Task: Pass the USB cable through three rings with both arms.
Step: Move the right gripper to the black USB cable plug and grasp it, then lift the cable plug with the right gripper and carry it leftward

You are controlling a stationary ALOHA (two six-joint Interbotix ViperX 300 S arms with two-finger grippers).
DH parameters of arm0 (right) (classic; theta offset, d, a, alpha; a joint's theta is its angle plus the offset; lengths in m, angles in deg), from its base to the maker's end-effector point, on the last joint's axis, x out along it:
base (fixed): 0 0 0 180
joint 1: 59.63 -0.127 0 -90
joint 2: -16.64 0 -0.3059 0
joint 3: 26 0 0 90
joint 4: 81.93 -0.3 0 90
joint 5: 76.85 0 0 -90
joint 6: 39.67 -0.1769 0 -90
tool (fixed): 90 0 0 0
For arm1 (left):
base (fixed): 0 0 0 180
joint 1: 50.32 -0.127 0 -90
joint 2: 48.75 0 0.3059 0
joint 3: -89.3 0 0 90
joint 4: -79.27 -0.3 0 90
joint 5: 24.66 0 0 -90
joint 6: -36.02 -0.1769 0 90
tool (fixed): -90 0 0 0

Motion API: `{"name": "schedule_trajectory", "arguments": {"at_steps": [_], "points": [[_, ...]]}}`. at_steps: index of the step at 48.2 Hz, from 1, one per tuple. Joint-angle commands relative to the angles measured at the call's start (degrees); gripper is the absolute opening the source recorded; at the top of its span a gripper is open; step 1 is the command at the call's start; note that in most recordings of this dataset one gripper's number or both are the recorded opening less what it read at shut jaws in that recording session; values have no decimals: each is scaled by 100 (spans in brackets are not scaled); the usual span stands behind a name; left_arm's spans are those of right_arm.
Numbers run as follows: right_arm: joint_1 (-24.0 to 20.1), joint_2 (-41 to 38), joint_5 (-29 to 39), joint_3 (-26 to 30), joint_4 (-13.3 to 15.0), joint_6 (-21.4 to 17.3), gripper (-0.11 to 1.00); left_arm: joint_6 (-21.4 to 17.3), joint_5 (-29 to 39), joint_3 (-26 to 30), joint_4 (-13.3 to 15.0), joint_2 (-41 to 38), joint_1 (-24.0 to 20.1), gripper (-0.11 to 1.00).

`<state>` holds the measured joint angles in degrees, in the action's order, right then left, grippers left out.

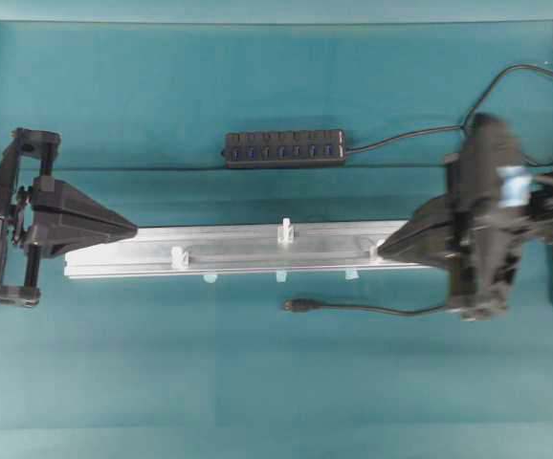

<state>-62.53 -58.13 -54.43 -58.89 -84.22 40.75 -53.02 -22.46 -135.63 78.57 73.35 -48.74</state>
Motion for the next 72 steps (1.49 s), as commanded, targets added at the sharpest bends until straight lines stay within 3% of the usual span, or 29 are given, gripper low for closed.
{"name": "schedule_trajectory", "arguments": {"at_steps": [1, 12, 18, 23, 34, 36, 39, 48, 54, 61, 72], "points": [[-44, -343, 352, 448, 9, -70, -11, 18, -9, 149, -9, 0, 18, 2], [-88, -1301, 1828, 1424, 44, -35, -6, -9, -9, 176, -9, -18, 18, 2], [-97, -1635, 2303, 1723, 114, -9, 4, -18, -9, 176, -9, -18, 18, 2], [-97, -1784, 2364, 1846, 167, -35, 24, -26, -9, 176, -9, -9, 18, 2], [-141, -2004, 2364, 1846, 229, -9, 88, -26, -9, 176, -18, -18, 9, 2], [-141, -2030, 2364, 1828, 229, -9, 92, -26, -9, 176, -18, -18, 9, 2], [-167, -2057, 2364, 1828, 229, -18, 81, -26, -9, 185, -18, -18, 9, 2], [-229, -2109, 2373, 1828, 229, -9, 26, 185, -132, 237, -9, -44, 44, 2], [-229, -2136, 2408, 1819, 229, 0, 2, 475, -70, 237, -18, -53, -9, 2], [-255, -2188, 2364, 1837, 229, -9, -10, 650, -70, 237, -9, -123, 0, 2], [-264, -2329, 2347, 1854, 229, 0, -11, 686, -97, 229, -18, -229, -26, 2]]}}
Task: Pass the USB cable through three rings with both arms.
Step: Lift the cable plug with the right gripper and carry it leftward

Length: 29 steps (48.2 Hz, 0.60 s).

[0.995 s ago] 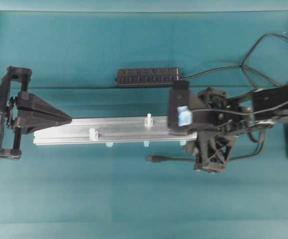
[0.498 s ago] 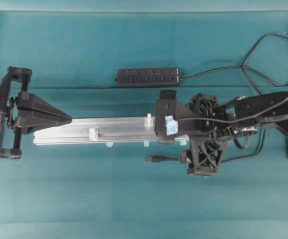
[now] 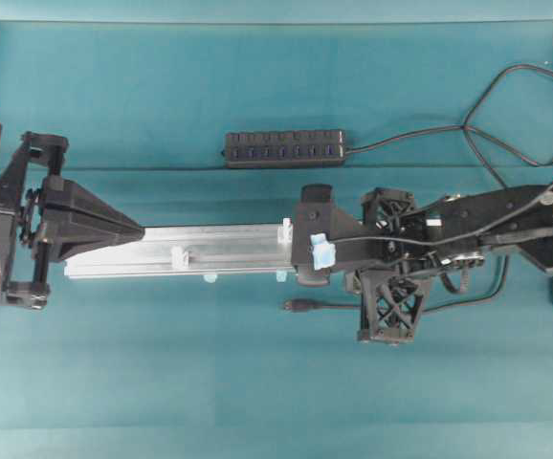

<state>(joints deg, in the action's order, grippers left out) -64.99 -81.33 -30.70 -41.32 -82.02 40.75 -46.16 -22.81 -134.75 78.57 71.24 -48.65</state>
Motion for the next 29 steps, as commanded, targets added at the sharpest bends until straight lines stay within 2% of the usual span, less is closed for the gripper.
{"name": "schedule_trajectory", "arguments": {"at_steps": [1, 6, 9, 12, 16, 22, 24, 29], "points": [[-18, -9, -26, 97, 9, 0, -11, 9, -62, 141, -18, -18, -35, 2], [-18, -62, -44, 105, 9, 26, -11, 44, -79, 141, -18, -70, -35, 4], [-18, -70, -97, 105, 9, 9, -11, 114, -79, 141, -9, -105, -26, 13], [-18, -79, -158, 114, 9, -9, -11, 237, -70, 141, -9, -132, -35, 28], [-18, -79, -185, 114, 9, -9, -11, 396, -35, 132, -18, -149, -18, 55], [-18, -97, -105, 114, -35, -35, -11, 378, -26, 132, -18, -158, 35, 88], [-18, -105, -62, 114, -35, -35, -11, 343, -26, 123, -18, -158, 35, 90], [-18, -123, -35, 114, -35, -26, -9, 123, 53, 97, -44, -132, 53, 71]]}}
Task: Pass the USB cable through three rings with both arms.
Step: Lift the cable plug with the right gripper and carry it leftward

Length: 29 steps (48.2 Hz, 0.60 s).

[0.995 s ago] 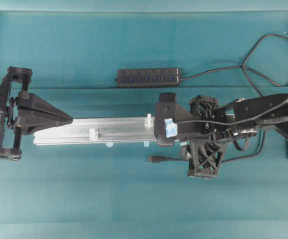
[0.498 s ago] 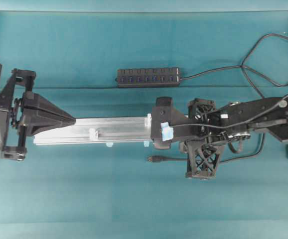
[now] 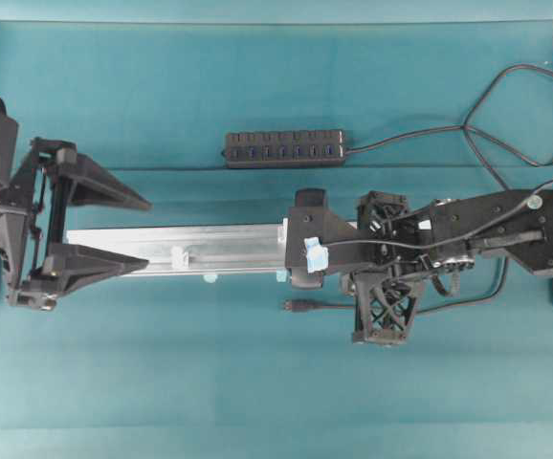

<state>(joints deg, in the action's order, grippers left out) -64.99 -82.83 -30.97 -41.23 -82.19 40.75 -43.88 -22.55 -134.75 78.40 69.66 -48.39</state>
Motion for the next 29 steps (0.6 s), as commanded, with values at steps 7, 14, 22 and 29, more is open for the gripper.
{"name": "schedule_trajectory", "arguments": {"at_steps": [7, 14, 22, 29], "points": [[-18, 0, -62, 114, -9, -18, -4, -492, 44, 79, -26, 88, 132, 27], [-35, -62, -62, 105, 9, 9, 2, -624, 53, 35, -26, 141, 132, 1], [-53, -246, -44, 114, 18, 9, 10, -633, 114, 18, -26, 149, 132, 1], [-70, -422, -70, 185, 18, 26, 20, -633, 185, 26, -26, 132, 132, 1]]}}
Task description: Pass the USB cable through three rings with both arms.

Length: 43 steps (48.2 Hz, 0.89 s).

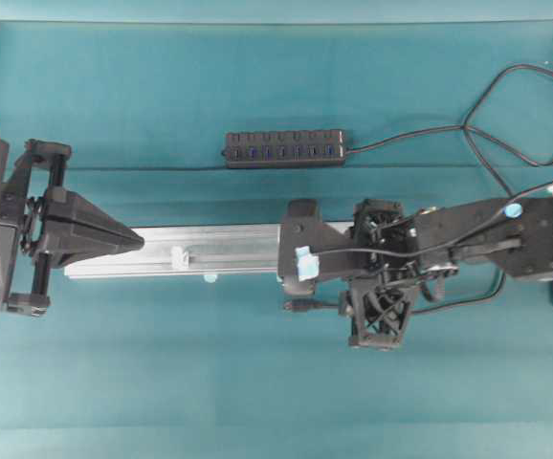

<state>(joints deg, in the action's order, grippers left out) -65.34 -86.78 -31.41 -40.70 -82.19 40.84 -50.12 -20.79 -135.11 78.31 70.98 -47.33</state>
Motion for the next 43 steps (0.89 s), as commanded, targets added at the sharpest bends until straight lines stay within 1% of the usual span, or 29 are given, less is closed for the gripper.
{"name": "schedule_trajectory", "arguments": {"at_steps": [1, 11, 15, 25, 43], "points": [[-44, -44, -26, 141, 9, 18, 22, -9, 9, 62, -18, 0, 26, 1], [-53, -193, -123, 123, 53, 79, 47, -18, 18, 62, -18, -18, 9, 1], [-70, -237, -176, 123, 53, 167, 53, -18, 18, 62, -18, -18, 0, 1], [-70, -431, -396, 114, 62, 325, 54, -18, 18, 62, -18, -26, -9, 1], [-88, -879, -844, 18, 62, 343, 54, 0, 18, 62, -18, -26, -18, 1]]}}
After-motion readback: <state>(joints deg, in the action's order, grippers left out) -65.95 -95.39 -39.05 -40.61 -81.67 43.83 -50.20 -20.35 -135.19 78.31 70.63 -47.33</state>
